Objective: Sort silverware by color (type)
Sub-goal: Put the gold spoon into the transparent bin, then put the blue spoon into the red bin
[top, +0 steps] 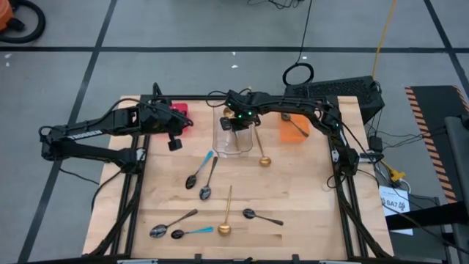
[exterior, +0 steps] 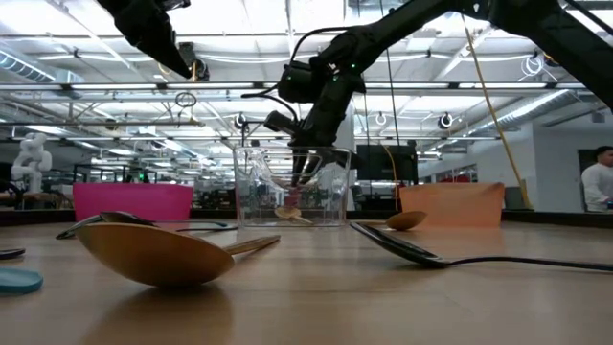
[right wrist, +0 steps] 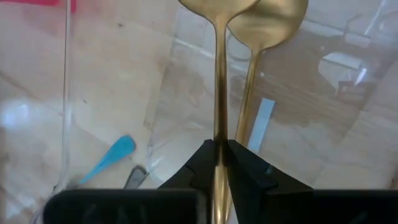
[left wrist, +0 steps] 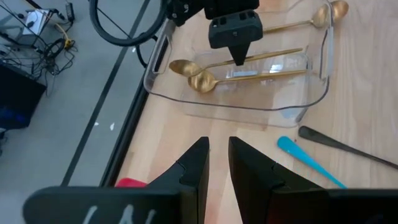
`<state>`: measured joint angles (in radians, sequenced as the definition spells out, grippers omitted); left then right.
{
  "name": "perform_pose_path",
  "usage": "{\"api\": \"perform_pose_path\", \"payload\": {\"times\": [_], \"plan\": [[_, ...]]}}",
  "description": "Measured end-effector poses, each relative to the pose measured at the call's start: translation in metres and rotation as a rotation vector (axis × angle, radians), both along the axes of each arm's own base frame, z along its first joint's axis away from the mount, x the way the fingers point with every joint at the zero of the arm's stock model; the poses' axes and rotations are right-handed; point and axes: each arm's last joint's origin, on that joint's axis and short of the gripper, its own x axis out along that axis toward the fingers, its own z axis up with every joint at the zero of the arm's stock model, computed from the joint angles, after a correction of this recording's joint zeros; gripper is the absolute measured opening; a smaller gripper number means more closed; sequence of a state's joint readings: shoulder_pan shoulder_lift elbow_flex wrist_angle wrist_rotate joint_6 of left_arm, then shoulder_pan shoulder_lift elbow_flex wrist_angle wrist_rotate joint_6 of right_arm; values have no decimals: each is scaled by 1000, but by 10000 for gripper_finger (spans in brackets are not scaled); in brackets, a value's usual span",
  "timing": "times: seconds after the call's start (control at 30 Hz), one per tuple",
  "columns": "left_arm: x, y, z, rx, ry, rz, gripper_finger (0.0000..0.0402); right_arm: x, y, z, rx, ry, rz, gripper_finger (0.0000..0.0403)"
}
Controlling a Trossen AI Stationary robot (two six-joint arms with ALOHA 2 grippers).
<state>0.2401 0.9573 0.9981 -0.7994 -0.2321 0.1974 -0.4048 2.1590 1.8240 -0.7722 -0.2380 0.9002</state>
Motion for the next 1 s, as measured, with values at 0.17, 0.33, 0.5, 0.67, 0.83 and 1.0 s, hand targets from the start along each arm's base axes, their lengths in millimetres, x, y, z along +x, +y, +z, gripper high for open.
{"api": "perform_pose_path", "payload": {"times": [0.17,0.33,0.5,0.67,0.83,1.0], "plan": [[-1,0,-1,-2,9,0,69,0,0,0,11,6,-18,67],[-1,0,-1,-2,8,1,69,0,0,0,30,-7,-12,88],[-1,0,-1,-7,4,7,69,2,1,7,40,-71,54,95],[-1,0,-1,-27,-8,28,69,-1,5,38,-116,-165,191,91],[-1,0,-1,-59,-27,62,69,-9,14,69,-333,-206,380,91],[-1,0,-1,-101,-53,107,69,-16,37,91,-514,-170,592,91]]}}
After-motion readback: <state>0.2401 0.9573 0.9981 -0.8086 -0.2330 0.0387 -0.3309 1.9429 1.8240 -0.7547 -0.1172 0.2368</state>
